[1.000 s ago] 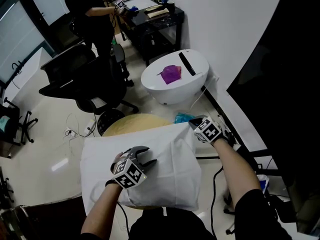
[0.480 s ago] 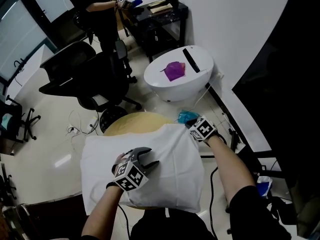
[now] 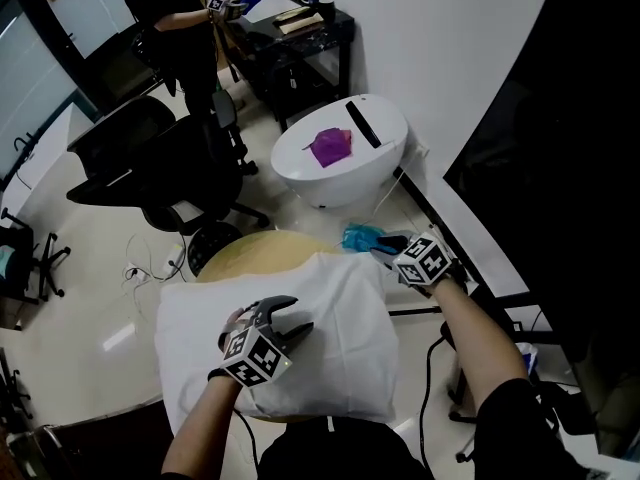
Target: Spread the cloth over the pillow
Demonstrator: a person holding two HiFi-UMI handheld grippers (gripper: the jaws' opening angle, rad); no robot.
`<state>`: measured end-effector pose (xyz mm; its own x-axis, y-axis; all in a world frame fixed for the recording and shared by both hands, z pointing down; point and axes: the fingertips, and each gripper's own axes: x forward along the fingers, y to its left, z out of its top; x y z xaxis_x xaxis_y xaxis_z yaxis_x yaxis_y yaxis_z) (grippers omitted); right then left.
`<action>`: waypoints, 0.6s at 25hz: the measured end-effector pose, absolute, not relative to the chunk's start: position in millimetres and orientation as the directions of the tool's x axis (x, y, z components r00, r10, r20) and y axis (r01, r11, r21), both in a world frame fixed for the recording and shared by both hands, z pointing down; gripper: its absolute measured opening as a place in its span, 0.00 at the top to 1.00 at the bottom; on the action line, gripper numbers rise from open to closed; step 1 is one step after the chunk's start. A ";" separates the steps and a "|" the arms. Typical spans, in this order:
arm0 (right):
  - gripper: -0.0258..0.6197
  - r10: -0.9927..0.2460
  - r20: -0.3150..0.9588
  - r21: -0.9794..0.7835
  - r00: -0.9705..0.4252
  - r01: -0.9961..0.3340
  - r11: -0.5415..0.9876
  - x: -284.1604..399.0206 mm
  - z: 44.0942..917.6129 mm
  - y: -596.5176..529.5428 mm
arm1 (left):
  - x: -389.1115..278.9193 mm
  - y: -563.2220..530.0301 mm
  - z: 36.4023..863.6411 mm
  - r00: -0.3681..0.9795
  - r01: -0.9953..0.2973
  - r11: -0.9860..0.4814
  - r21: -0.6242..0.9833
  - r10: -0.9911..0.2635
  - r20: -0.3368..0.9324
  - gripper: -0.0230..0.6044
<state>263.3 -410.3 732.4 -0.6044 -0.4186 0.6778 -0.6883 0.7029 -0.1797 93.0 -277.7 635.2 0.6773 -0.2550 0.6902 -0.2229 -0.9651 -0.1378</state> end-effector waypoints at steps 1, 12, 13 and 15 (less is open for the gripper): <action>0.76 -0.405 0.687 -0.163 -0.604 -0.670 0.724 266.6 730.8 -400.4 | 96.0 -276.7 632.7 0.682 -0.214 -0.967 -0.141 -0.251 0.687 0.63; 0.76 -0.162 0.779 -0.170 -0.606 -0.453 0.875 264.4 779.7 -284.4 | 116.8 -256.5 638.2 0.694 -0.132 -0.983 -0.126 -0.183 0.696 0.63; 0.76 -0.166 0.773 -0.169 -0.613 -0.451 0.876 261.2 780.3 -283.6 | 117.6 -256.0 639.3 0.693 -0.129 -0.984 -0.124 -0.179 0.698 0.62; 0.77 -0.174 0.765 -0.158 -0.620 -0.443 0.882 254.8 780.9 -283.3 | 118.3 -255.4 641.0 0.690 -0.126 -0.984 -0.122 -0.175 0.702 0.63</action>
<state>254.8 -283.3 780.9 -0.6199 -0.1740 0.7652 -0.4430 0.8825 -0.1582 118.3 -255.4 641.0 0.6903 -0.1754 0.7020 -0.1262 -0.9845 -0.1219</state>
